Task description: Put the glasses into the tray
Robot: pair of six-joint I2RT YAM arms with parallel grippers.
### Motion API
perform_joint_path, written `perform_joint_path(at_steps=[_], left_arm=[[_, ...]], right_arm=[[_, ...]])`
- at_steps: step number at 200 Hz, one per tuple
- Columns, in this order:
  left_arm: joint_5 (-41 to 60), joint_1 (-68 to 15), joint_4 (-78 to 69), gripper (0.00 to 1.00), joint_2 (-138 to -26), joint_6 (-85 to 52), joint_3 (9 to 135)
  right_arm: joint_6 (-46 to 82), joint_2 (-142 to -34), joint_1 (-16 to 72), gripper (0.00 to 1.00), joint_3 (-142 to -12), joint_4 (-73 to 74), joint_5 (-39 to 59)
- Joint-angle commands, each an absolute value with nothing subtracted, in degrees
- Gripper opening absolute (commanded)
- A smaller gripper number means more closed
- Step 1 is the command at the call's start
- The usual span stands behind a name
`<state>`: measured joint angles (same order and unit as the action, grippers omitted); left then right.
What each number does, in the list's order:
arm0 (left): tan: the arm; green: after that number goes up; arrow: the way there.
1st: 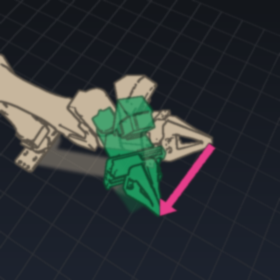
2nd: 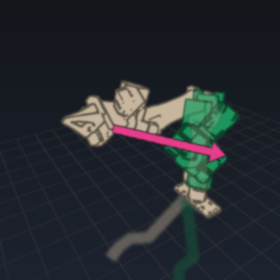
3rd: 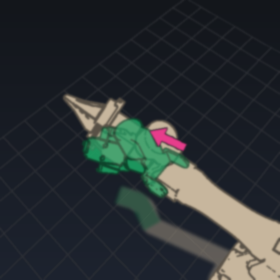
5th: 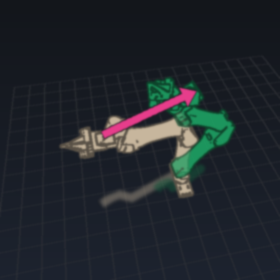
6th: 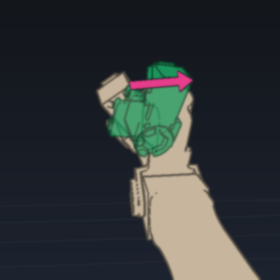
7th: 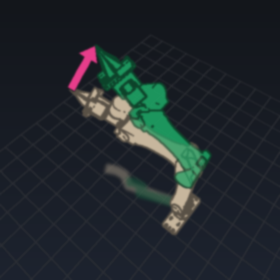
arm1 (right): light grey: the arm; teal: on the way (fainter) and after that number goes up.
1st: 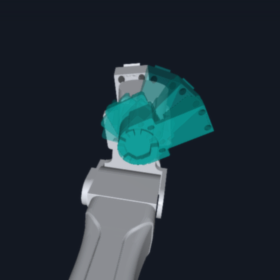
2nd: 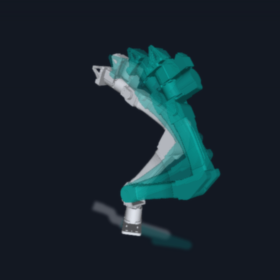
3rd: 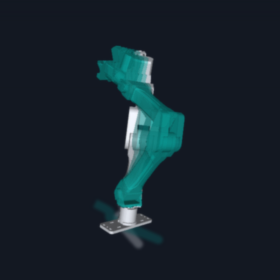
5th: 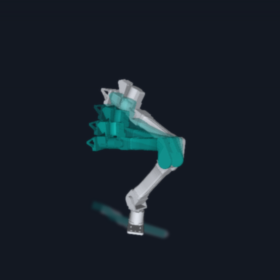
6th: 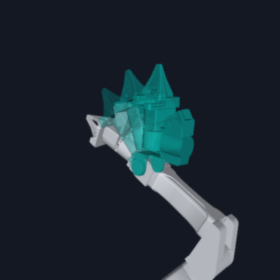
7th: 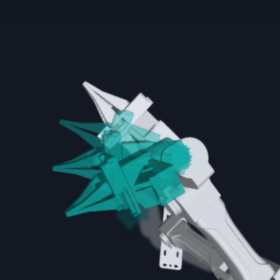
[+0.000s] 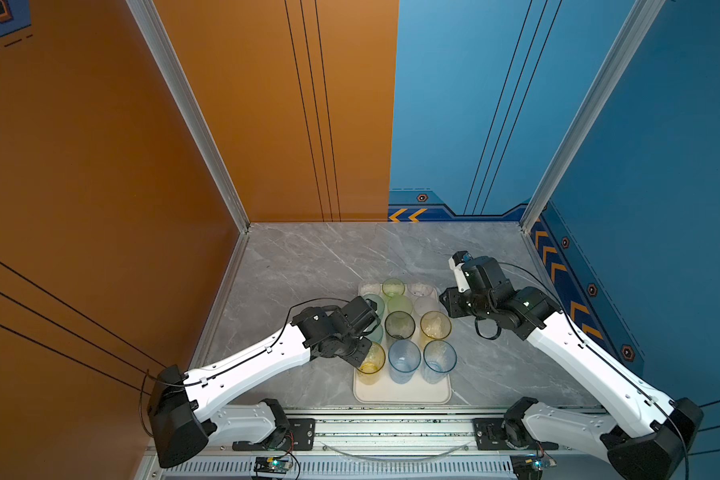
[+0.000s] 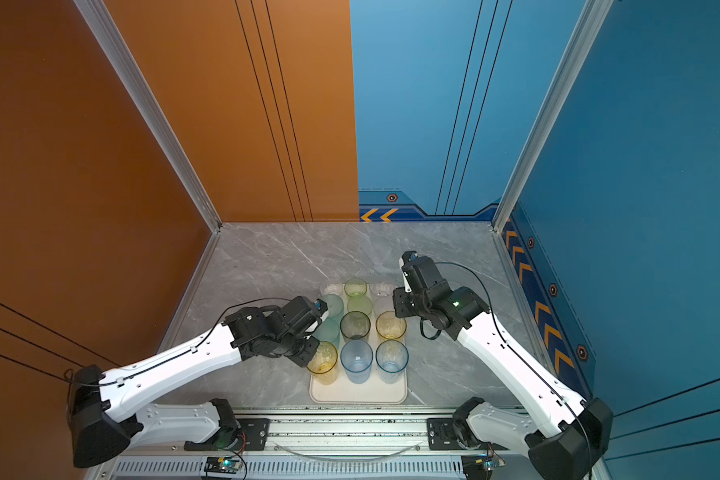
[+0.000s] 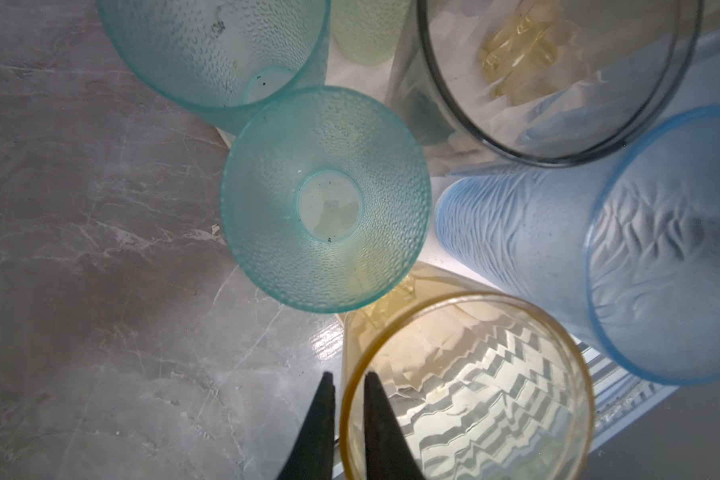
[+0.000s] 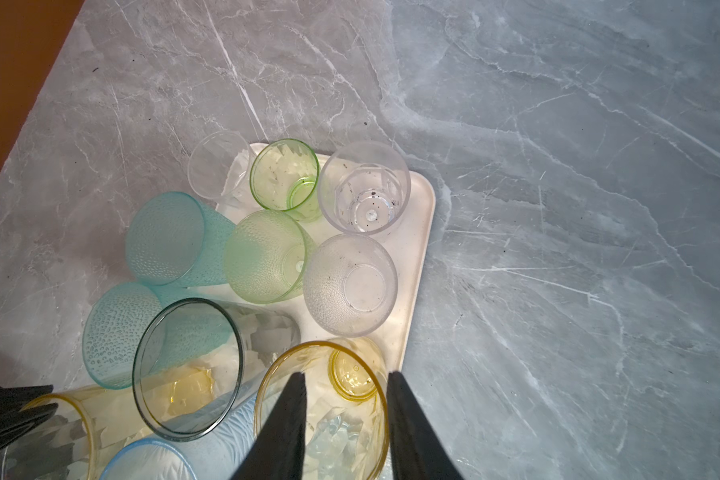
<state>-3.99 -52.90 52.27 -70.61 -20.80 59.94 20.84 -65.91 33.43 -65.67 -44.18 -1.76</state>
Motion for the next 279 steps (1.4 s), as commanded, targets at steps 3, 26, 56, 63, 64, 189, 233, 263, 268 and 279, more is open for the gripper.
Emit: perform_joint_path(at_steps=[3,26,56,63,64,189,233,263,268,279], left_arm=[[-4.48,-53.10,53.02,0.16,-70.89,-19.95,61.94],[-4.39,-53.14,53.07,0.17,-70.61,-19.95,61.86],[-4.55,-52.99,53.25,0.21,-69.30,-20.04,61.37],[-4.57,-52.87,53.18,0.22,-68.79,-20.04,61.27],[-4.57,-52.89,53.22,0.22,-68.72,-20.04,61.26],[-13.68,-42.30,43.14,0.26,-56.62,-15.42,59.41],[-18.48,-31.98,30.10,0.36,-54.24,-8.44,56.51],[-21.81,-23.02,17.35,0.45,-55.19,-5.90,50.80],[-21.90,-21.37,15.88,0.45,-55.65,-5.80,50.00],[-22.35,-17.58,12.46,0.47,-56.69,-5.87,48.02]], right_arm=[[20.65,-66.29,33.32,0.32,-66.52,-45.64,-2.63],[20.61,-66.20,33.32,0.32,-66.32,-45.71,-2.64],[20.57,-66.09,33.35,0.33,-66.17,-45.79,-2.69],[20.57,-66.08,33.33,0.35,-66.18,-45.76,-2.64],[20.57,-66.04,33.32,0.35,-66.22,-45.73,-2.64],[20.22,-66.09,32.34,0.36,-66.17,-45.94,-3.00],[19.18,-66.72,30.09,0.38,-65.93,-45.53,-2.92],[18.64,-67.06,27.21,0.38,-65.13,-44.68,-2.15],[18.48,-67.02,26.79,0.39,-64.90,-44.49,-1.99],[18.25,-66.87,25.85,0.39,-64.32,-43.74,-1.46]])
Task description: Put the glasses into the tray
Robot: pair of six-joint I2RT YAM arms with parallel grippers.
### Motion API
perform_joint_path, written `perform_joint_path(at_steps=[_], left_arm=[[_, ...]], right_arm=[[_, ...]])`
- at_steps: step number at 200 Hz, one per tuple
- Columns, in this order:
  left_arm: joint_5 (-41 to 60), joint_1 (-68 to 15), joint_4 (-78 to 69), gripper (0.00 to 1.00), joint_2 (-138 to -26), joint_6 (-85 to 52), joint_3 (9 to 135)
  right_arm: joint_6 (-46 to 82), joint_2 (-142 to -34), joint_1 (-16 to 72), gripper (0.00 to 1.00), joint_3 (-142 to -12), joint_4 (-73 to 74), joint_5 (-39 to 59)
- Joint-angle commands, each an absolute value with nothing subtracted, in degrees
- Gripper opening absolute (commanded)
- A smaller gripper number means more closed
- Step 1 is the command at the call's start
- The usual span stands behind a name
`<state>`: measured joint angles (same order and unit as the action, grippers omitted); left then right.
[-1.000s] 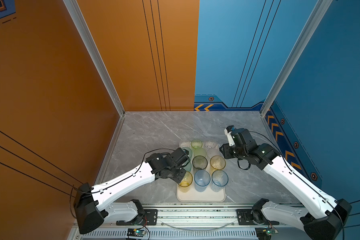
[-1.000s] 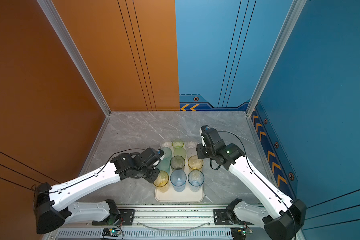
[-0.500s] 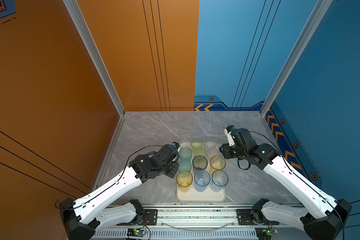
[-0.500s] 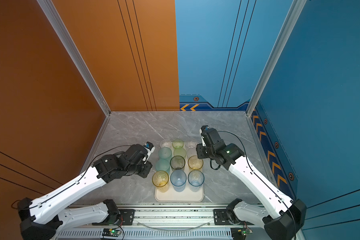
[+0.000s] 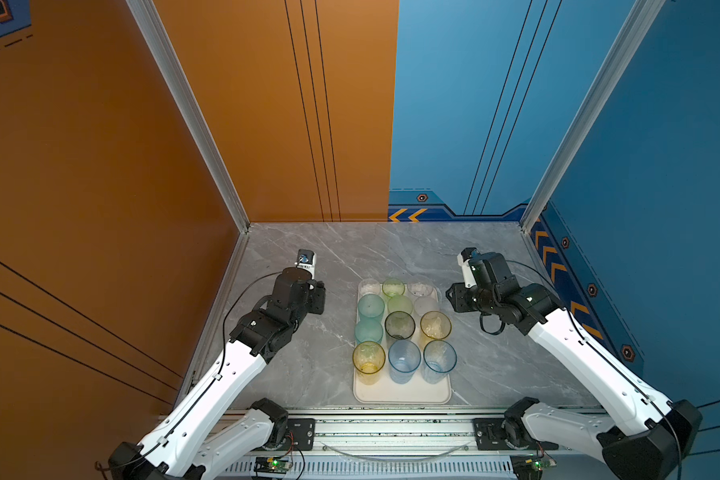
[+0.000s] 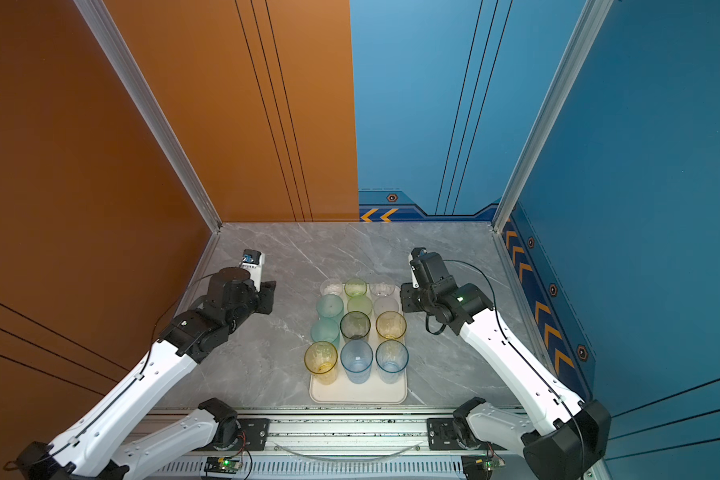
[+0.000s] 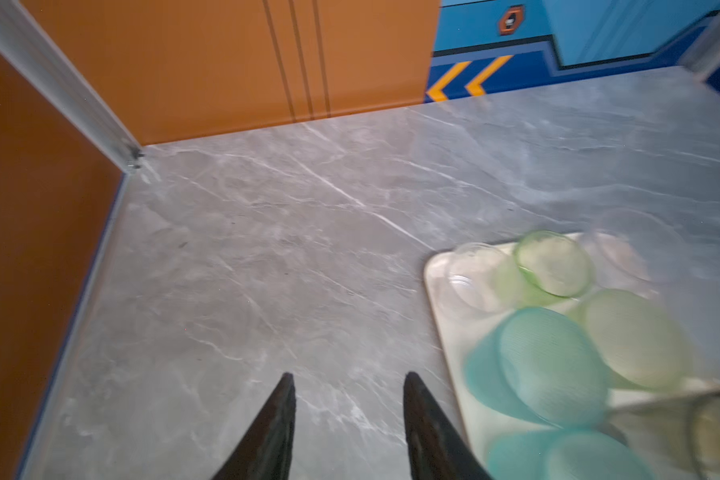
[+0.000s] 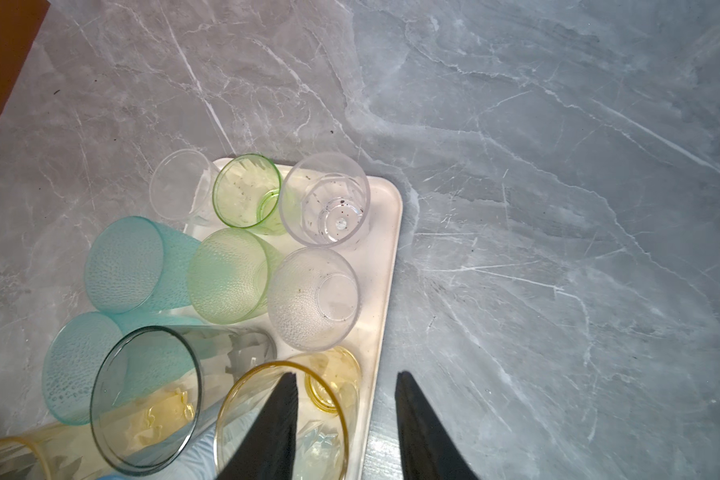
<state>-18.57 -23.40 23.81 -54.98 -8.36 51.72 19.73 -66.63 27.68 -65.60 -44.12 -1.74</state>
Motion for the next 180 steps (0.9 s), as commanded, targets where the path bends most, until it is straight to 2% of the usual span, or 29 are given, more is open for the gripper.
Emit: perform_joint_path(at_steps=[1,19,34,38,43,48,90,109,136,163,180], left_arm=[[-22.29,-17.23,12.25,0.47,-56.78,-5.83,47.87],[-21.27,-11.30,6.77,0.49,-58.75,-5.46,45.14],[-20.68,-7.11,0.14,0.61,-60.41,-5.33,40.91],[-20.70,-6.14,-2.64,0.77,-60.89,-5.62,39.38],[-20.70,-5.04,-5.84,0.91,-61.64,-5.85,37.57],[-20.30,-4.09,-8.72,1.00,-62.43,-6.14,36.18],[-17.01,-1.82,-32.37,0.98,-72.56,-3.52,25.22],[-16.26,-1.85,-33.63,0.98,-76.56,-3.28,25.43],[-15.28,-2.71,-44.98,0.97,-81.79,-0.89,22.70],[-15.71,-4.52,-50.28,0.97,-87.71,1.42,22.82],[-15.45,-4.05,-51.09,0.98,-87.42,0.47,21.51]], right_arm=[[18.22,-66.83,25.76,0.39,-64.28,-43.71,-1.39],[17.85,-66.07,23.94,0.39,-62.93,-41.94,-0.17],[17.52,-65.66,22.36,0.40,-61.93,-40.40,0.83],[17.37,-65.63,21.96,0.41,-61.74,-39.93,1.00],[17.17,-65.54,21.53,0.42,-61.55,-39.41,1.22],[16.99,-65.51,21.10,0.43,-61.37,-38.95,1.40],[15.91,-67.04,19.08,0.49,-59.73,-34.74,-0.07],[16.16,-67.81,18.64,0.50,-58.40,-32.32,-1.36],[16.26,-67.94,17.97,0.52,-55.31,-27.33,-3.95],[15.48,-67.68,16.60,0.56,-51.50,-21.87,-6.58],[15.29,-67.50,15.47,0.58,-48.28,-17.10,-7.89]])
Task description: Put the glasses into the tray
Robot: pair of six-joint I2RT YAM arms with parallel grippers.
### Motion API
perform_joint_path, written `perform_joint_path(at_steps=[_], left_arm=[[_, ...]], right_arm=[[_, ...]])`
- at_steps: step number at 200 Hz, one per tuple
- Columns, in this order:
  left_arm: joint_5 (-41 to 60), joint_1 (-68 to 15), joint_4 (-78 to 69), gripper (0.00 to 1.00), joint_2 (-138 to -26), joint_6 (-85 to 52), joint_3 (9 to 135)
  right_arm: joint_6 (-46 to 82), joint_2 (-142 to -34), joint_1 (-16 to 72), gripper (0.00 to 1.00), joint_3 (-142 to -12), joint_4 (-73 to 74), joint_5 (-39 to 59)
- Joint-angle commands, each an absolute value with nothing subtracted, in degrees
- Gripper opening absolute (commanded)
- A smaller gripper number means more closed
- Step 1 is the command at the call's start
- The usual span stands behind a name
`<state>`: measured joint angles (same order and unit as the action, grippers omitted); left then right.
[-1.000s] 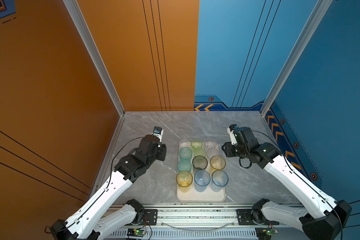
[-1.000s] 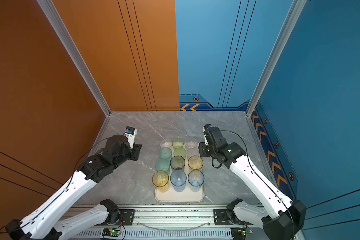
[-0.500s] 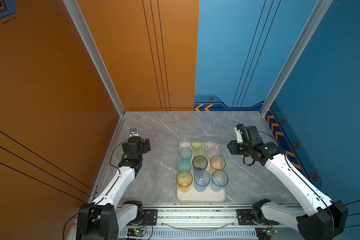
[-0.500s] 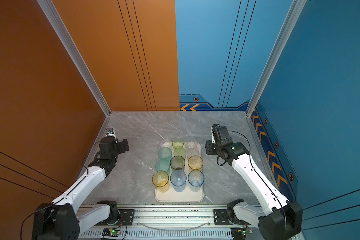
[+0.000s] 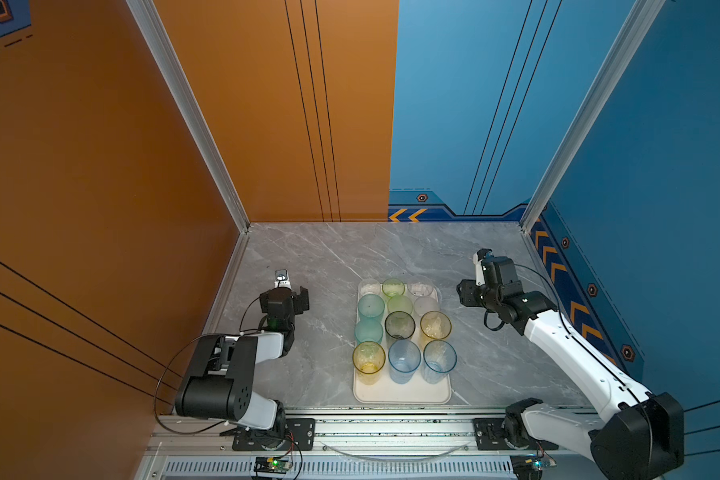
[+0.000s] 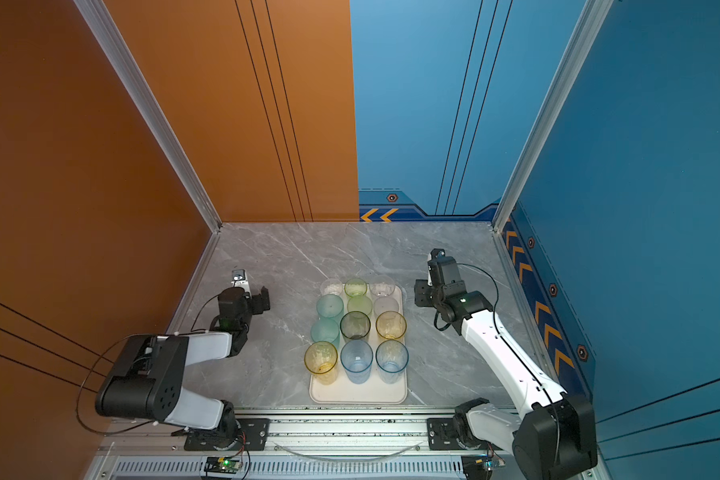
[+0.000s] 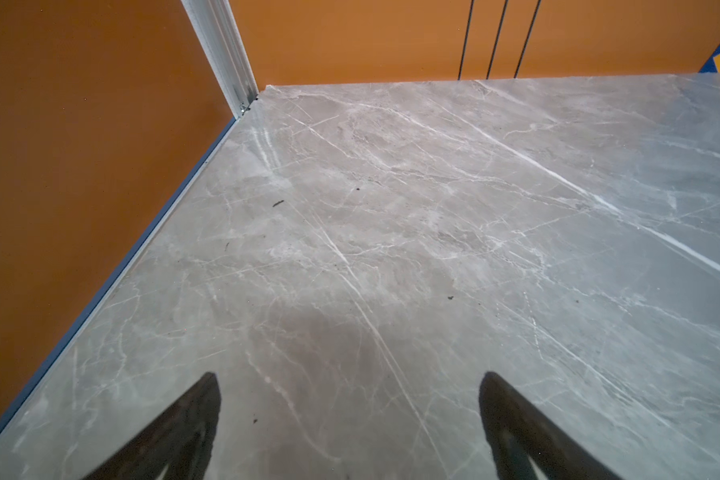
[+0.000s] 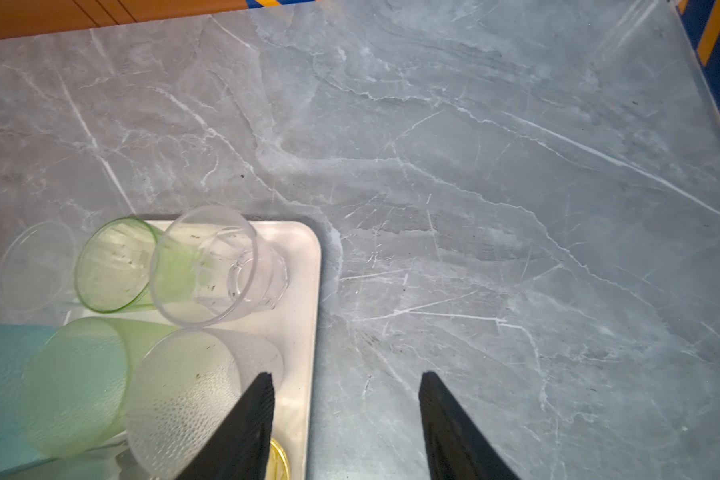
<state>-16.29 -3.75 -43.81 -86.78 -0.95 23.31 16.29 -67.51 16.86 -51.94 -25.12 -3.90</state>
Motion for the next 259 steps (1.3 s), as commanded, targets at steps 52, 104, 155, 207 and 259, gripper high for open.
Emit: perform_joint_path(at_steps=[52,104,155,207,259], left_arm=[[-17.49,-6.77,-63.56,0.98,-90.50,3.87,17.09],[-17.48,-6.86,-63.33,0.98,-90.40,3.77,17.14],[-17.45,-6.86,-63.28,0.98,-90.35,3.71,17.13],[-17.46,-6.77,-63.28,0.98,-90.35,3.70,17.18],[-17.30,-6.47,-61.95,0.97,-90.51,3.61,17.92]], right_arm=[[14.68,-68.12,9.83,0.62,-33.43,7.22,-14.08],[8.33,-67.12,6.04,0.64,-23.69,26.86,-18.51],[8.09,-72.28,2.63,0.65,-18.42,38.85,-16.86],[5.42,-83.28,1.98,0.66,-18.21,53.01,-13.76],[3.11,-88.60,2.57,0.68,-20.99,52.92,-10.13]])
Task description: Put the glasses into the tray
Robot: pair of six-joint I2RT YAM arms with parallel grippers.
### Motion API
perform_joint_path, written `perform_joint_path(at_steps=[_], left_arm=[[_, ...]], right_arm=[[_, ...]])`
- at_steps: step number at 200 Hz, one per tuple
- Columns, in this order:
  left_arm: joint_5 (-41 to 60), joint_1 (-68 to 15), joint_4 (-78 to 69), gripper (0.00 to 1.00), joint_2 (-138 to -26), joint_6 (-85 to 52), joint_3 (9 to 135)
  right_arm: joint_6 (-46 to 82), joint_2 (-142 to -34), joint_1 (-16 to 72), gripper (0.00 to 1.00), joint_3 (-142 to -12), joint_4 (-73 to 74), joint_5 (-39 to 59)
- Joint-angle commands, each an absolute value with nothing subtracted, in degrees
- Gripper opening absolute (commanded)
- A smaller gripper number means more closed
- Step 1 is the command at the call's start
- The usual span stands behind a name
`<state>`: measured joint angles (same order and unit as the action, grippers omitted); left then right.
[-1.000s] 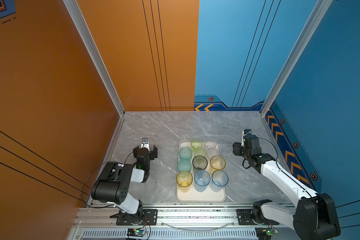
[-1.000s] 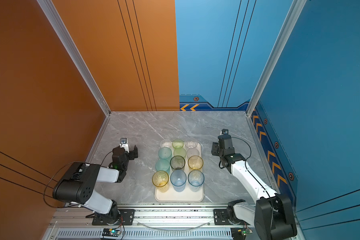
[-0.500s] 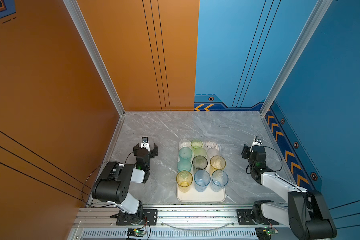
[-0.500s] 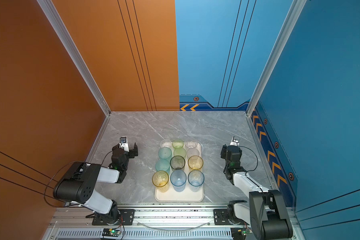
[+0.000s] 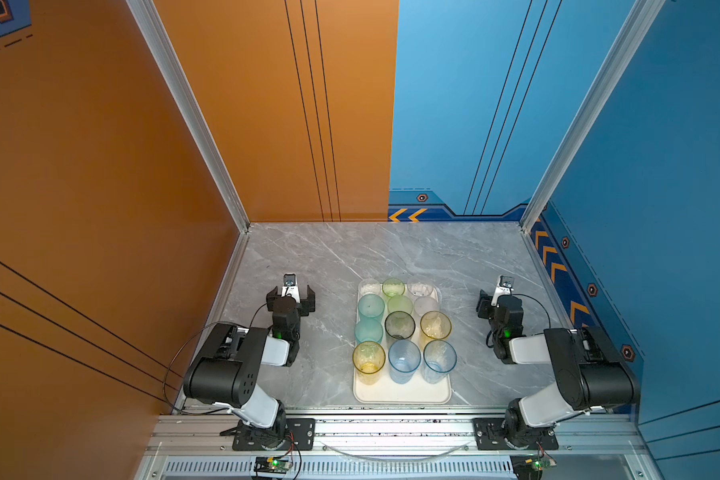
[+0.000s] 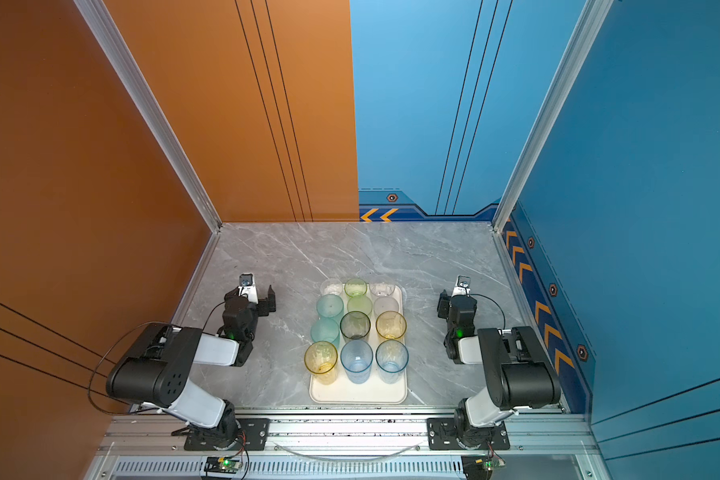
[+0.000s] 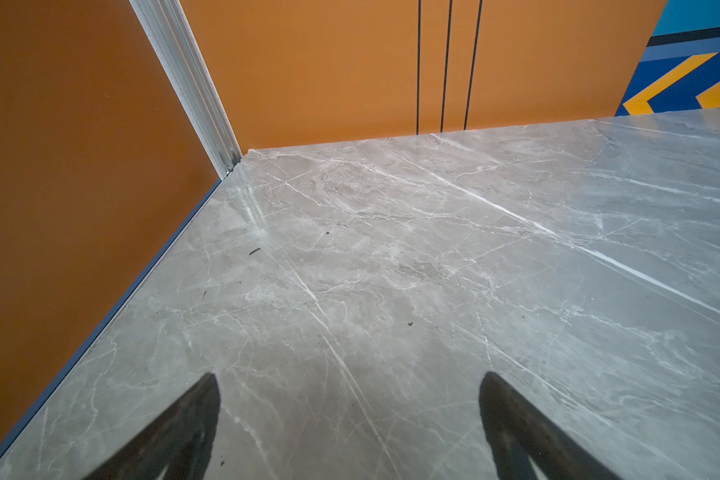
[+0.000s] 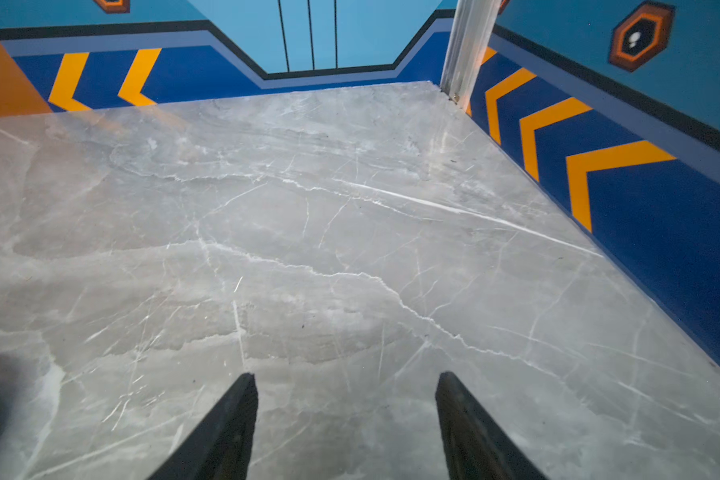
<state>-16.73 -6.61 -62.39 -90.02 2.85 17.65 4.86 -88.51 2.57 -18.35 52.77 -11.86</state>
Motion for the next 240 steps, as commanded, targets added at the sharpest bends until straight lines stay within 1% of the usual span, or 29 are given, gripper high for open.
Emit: perform_joint_path(at_steps=[1,13,21,25,31,34,240], left_arm=[[-17.22,-6.44,-61.78,0.97,-90.43,3.56,17.97],[-16.66,-6.00,-59.85,0.98,-90.37,3.25,18.82],[-15.79,-5.31,-58.70,0.98,-90.18,2.69,19.44],[-15.38,-5.02,-58.05,0.97,-90.10,2.38,19.68],[-14.72,-4.56,-57.27,0.98,-90.03,2.08,19.99],[-14.43,-4.43,-56.96,0.98,-90.00,1.95,20.12],[-15.64,-4.92,-56.73,0.98,-89.92,1.97,20.16]], right_arm=[[3.18,-88.51,2.56,0.68,-21.22,52.30,-10.25],[3.67,-88.43,2.03,0.72,-21.36,51.78,-9.38],[3.59,-88.86,2.26,0.77,-21.05,53.21,-9.86],[3.58,-88.57,2.28,0.82,-21.22,52.48,-9.93],[3.53,-88.51,2.22,0.98,-21.36,51.94,-9.77],[3.57,-88.54,2.21,1.00,-21.28,52.15,-9.80],[3.56,-88.68,2.29,1.00,-21.18,52.47,-9.90]])
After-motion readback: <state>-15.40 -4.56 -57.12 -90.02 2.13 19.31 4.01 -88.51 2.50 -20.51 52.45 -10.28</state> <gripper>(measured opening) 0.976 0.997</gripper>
